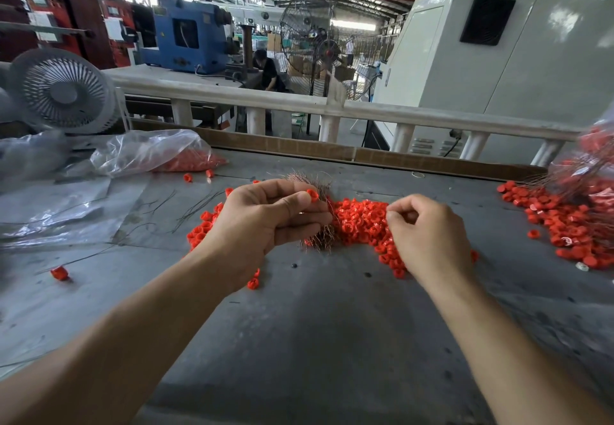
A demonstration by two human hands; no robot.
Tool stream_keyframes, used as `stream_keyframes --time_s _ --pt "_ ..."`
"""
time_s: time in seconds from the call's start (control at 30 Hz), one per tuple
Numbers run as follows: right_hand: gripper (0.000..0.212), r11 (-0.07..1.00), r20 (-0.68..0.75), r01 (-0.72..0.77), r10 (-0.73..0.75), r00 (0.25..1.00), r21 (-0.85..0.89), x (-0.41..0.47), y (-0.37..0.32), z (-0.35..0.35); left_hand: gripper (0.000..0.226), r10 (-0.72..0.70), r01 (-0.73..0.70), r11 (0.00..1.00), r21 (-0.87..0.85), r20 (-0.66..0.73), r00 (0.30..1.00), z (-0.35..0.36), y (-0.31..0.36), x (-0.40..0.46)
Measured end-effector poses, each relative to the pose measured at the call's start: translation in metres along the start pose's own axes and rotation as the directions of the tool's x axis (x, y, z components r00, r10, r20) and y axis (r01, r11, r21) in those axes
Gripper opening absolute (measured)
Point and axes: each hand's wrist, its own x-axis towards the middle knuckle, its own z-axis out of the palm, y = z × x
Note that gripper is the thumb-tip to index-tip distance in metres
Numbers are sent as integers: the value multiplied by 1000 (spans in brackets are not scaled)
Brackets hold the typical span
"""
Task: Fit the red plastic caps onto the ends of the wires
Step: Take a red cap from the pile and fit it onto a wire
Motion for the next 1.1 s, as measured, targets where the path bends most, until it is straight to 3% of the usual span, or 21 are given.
stream_keyframes --time_s 0.13,0.33,0.5,0.67,0.77,0.87,0.97,1.1 --pt "10 985 100 -72 89 991 -158 6 11 -5 31 -10 10 1000 13 10 1000 1 -2 -1" --pt "20 987 214 -19 53 975 -158 2 5 -4 30 -3 3 999 34 13 1000 -1 -3 0" --pt "18 950 325 57 49 944 -308 0 4 -1 29 1 -3 999 53 28 1000 -1 -4 0" --pt "16 922 290 144 -36 956 -360 -2 1 4 26 -1 -1 997 74 25 1000 0 -4 0" --pt "19 968 236 140 -89 968 -209 -2 4 5 17 -2 -1 995 99 28 1000 1 -5 0" --pt "17 984 160 80 -106 981 158 -5 -1 3 15 -2 -2 991 133 31 1000 0 -7 -1" --pt "11 896 166 33 -118 979 442 -11 -15 0 14 4 -10 988 151 35 999 1 -7 0" --pt "5 785 192 -9 -140 971 620 -18 -29 -1 22 17 -27 985 169 60 998 4 -8 -1"
